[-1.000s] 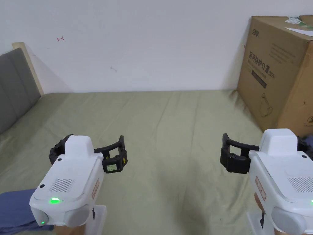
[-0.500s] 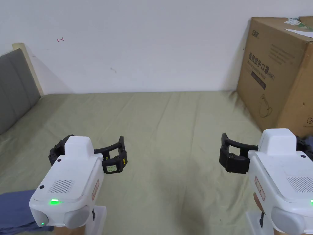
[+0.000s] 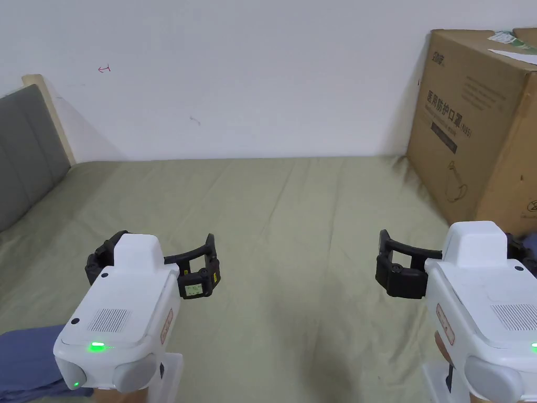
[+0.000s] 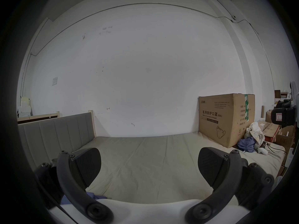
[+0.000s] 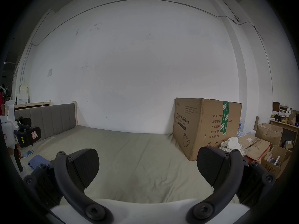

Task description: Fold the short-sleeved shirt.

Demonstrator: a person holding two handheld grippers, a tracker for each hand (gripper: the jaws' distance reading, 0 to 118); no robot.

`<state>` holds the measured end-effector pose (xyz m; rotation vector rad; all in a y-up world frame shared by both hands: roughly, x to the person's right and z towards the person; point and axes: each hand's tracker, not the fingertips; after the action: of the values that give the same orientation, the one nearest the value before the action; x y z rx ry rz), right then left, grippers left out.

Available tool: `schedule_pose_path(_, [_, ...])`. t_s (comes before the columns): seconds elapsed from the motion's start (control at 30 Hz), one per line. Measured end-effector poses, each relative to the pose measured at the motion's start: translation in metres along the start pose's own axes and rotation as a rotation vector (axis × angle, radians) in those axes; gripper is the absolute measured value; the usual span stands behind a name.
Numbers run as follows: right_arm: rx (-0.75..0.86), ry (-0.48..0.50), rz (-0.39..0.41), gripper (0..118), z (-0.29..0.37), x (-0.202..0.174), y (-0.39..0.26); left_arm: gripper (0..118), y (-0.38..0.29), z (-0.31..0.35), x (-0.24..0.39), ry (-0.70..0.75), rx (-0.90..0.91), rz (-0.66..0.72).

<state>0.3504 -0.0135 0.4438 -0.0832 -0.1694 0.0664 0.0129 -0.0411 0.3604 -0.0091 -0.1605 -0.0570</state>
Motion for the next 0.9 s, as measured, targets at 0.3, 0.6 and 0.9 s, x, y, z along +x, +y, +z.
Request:
schedule_pose_path(0.3, [0.002,-0.004,0.005,118,-0.0002,0.0007,0.0,118,0.0005,0.0006,0.0002,0.0,0.003,0.003])
schedule_pose_path(0.6, [0.004,-0.005,0.009,118,-0.0002,0.0004,-0.0001,118,-0.0002,0.0006,0.0009,0.0,0.003,0.0])
schedule_pose_path(0.9, [-0.022,-0.011,-0.015,118,-0.0046,0.0003,-0.0007,118,-0.0007,0.0004,-0.0015,0.005,-0.001,0.006])
